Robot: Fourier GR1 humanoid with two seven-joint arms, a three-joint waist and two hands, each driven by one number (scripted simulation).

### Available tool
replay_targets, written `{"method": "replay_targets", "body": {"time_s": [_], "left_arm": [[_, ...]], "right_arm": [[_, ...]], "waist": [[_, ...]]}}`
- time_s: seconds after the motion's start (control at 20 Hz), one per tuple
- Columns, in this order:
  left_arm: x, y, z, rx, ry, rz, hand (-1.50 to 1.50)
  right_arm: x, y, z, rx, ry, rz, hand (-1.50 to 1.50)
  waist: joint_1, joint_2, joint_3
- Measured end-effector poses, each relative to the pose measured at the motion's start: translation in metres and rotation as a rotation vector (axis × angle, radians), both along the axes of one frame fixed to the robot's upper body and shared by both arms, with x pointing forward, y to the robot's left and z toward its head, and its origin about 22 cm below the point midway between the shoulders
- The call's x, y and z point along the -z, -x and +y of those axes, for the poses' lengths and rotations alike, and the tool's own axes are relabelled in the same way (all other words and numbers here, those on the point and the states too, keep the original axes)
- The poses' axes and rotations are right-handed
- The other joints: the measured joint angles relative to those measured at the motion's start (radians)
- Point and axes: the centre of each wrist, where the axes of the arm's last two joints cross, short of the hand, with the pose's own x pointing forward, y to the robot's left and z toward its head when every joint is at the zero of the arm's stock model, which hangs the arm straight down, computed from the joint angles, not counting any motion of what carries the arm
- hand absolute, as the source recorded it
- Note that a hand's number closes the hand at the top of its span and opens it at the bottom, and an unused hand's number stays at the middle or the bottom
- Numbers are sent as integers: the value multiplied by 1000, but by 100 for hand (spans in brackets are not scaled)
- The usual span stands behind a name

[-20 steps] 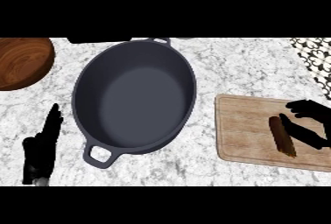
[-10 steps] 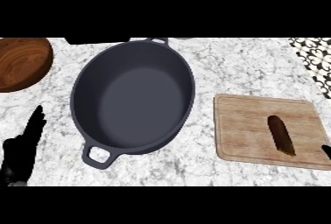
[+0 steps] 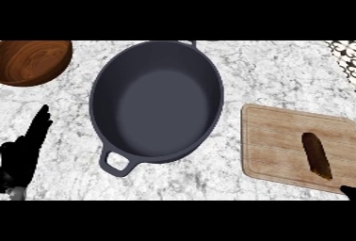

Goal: Pick the sweet potato from the cutting board and place it in the pot

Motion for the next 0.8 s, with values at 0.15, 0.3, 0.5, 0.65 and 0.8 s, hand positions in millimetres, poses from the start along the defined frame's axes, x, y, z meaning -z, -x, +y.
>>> {"method": "replay_targets", "body": {"time_s": [0.15, 0.3, 0.5, 0.65, 0.8], "left_arm": [[-6, -7, -4, 17, -1, -4, 0], [-6, -12, -7, 32, 1, -3, 0], [-2, -11, -10, 41, 3, -2, 0], [0, -11, -13, 36, 4, 0, 0], [0, -8, -7, 34, 2, 0, 0]], "right_arm": [[-3, -8, 11, 70, 21, 148, -150], [-1, -17, 22, 138, 29, 297, -150], [2, -38, 32, 172, -3, 438, -150], [4, -56, 40, 165, -35, 494, -150], [7, -70, 48, 160, -60, 534, -150]], "waist": [[18, 4, 0], [29, 8, 0], [38, 8, 1], [37, 7, 2], [33, 4, 2]]}}
